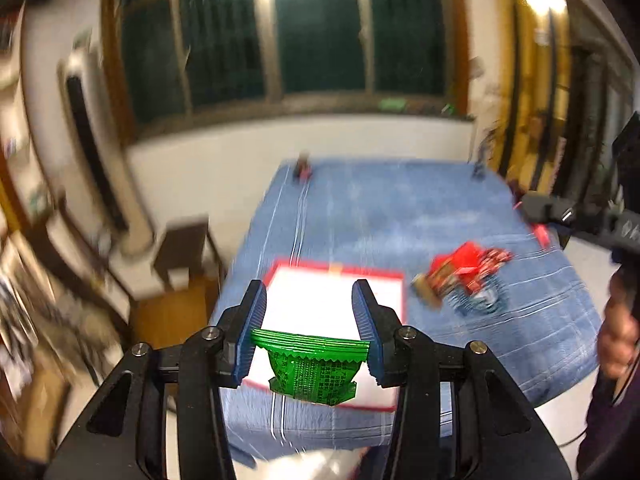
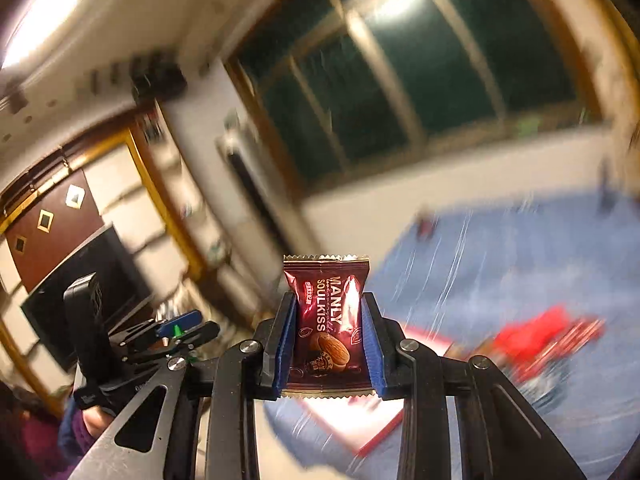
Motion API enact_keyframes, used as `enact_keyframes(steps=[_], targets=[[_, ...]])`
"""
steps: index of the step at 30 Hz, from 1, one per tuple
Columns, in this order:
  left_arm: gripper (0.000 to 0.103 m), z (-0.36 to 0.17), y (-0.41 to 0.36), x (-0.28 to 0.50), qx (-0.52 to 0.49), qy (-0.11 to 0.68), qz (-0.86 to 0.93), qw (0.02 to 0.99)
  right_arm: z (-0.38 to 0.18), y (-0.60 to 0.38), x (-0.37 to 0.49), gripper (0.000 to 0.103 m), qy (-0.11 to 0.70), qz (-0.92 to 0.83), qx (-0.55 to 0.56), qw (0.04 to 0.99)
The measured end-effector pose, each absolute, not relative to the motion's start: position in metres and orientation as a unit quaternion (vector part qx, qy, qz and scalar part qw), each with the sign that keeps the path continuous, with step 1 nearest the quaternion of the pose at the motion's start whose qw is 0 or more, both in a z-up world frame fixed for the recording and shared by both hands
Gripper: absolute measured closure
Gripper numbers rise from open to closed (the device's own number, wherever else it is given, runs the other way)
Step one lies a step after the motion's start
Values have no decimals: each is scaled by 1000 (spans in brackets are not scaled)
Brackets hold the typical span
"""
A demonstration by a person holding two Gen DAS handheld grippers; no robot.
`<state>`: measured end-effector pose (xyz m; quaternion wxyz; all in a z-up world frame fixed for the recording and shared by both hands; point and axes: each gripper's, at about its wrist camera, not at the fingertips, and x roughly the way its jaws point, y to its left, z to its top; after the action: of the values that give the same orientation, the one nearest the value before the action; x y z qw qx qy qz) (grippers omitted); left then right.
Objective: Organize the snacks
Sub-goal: 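Open both tools to drop the green and Soulkiss snacks into the tray, then grasp the gold-brown wrapped snack with the left tool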
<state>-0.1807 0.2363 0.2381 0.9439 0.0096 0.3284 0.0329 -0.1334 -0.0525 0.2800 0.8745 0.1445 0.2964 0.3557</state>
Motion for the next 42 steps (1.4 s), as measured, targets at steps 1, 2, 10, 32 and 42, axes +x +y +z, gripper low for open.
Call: enact_keyframes(steps=[1,2,10,32,42], targets=[[60,222,243,-173,-1,340,42,940,256,-32,-114,71,326,352,137,867],[60,206,249,-163,-10,351,50,935,234,-16,-96,71,354,348,132,858],[60,70,257,-97,-17,476,105,873,82,62,-13,68,528,317,105,781],[44,88,166,-81,-47,477,62,876,75,-243,15,42,391,208,301,844],[40,121,78,-28,56,414,-3,908,28,-344,7,39,364,111,386,840]])
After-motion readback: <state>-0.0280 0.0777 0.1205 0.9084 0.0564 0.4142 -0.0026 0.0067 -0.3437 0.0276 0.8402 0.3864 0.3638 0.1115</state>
